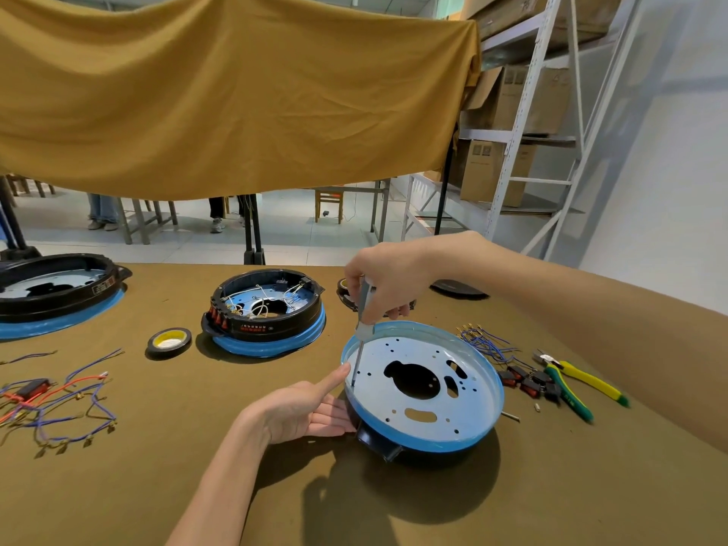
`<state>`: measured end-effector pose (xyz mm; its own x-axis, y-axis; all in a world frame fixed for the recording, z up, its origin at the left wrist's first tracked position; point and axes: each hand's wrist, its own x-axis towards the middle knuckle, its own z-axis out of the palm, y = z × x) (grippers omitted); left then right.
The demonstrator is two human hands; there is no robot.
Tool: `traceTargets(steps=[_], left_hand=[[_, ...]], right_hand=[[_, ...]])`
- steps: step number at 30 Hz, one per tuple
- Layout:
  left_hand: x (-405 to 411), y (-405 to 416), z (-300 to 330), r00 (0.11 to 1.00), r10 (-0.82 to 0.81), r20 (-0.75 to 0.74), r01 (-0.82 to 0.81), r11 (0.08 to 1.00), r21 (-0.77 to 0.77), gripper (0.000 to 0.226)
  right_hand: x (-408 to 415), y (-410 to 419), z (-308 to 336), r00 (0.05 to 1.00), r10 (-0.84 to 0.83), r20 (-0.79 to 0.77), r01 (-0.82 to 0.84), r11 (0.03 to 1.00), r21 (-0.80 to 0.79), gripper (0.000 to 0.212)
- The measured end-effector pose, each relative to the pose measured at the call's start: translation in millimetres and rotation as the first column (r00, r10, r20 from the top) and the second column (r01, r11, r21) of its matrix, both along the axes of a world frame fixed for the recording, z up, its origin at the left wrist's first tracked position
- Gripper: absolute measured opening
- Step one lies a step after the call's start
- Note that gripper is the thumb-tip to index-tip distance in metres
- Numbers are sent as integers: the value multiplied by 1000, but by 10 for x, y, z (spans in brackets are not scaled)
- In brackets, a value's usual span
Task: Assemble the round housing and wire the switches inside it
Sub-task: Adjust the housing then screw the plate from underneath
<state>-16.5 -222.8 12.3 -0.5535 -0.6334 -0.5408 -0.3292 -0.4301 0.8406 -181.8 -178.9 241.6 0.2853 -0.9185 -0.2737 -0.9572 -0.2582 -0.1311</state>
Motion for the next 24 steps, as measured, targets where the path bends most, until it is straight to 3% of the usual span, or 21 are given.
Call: traceTargets(steps=[3, 8, 14, 24], left_hand=[[-9, 6, 12, 1000, 9, 7, -9, 1000, 1, 92], [-6, 21, 30, 1000, 17, 16, -18, 1000, 7, 90], [-8, 11, 20, 1000, 22, 21, -23, 1000, 16, 89], [-18, -14, 9, 999, 18, 32, -18, 1000, 9, 91]], right_hand=[[-25, 7, -42, 1000, -2, 4, 2, 999, -42, 25], [-12, 4, -65, 999, 11, -34, -12, 999, -31, 32], [-10, -18, -41, 998, 65, -5, -65, 997, -42, 18], [-52, -20, -71, 999, 29, 16, -29, 999, -20, 23]])
